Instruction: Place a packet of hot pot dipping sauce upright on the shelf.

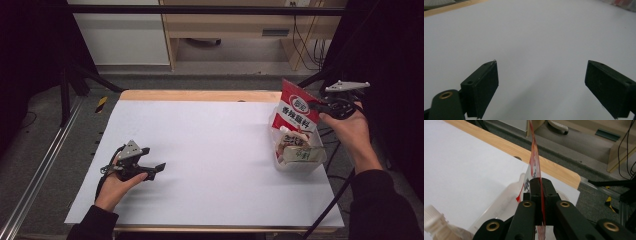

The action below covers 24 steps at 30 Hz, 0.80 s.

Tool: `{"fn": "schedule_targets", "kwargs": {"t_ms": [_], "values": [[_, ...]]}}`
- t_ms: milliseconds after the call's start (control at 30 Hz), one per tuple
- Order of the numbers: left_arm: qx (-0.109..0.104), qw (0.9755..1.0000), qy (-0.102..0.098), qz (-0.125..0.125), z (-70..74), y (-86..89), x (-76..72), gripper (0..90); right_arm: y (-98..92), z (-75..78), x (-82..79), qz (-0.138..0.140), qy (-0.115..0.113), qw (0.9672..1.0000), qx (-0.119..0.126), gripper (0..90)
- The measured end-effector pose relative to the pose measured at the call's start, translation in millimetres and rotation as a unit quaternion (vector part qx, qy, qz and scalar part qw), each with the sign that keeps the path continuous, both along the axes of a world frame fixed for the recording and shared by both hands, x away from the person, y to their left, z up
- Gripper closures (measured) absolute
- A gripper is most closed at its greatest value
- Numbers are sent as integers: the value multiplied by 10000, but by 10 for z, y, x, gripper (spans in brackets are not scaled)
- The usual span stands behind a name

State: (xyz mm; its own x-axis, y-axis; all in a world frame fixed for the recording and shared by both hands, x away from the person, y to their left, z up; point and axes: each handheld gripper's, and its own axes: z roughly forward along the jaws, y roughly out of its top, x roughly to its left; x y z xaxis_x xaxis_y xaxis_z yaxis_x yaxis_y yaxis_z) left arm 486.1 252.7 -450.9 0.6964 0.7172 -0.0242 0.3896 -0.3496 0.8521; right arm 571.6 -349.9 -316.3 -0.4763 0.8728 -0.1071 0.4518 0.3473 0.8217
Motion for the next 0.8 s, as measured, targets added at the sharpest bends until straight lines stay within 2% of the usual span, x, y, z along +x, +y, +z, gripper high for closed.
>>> {"fn": "schedule_targets", "kwargs": {"t_ms": [200, 300, 433, 500, 567, 733, 800], "values": [[10, 10000, -16, 19, 20, 13, -18, 115, -108, -67, -73, -129, 52, 9999, 42, 897], [60, 10000, 7, -23, 6, 9, -36, 115, -142, -104, -93, -189, 78, 9998, -28, 892], [111, 9999, 66, -50, -13, 32, -53, 115, -158, -140, -123, -222, 112, 9997, 10, 843], [150, 9998, 75, -54, -20, 46, -55, 115, -158, -139, -130, -262, 90, 9996, 4, 774], [138, 9999, 71, -42, -23, 59, -55, 115, -156, -125, -136, -266, 119, 9995, 109, 668], [106, 9999, 62, -41, -22, 69, -60, 115, -86, -67, -165, -275, -98, 9996, -20, 452], [103, 9999, 45, -41, -20, 71, -65, 115, -41, -19, -181, -291, -201, 9994, -61, 397]]}}
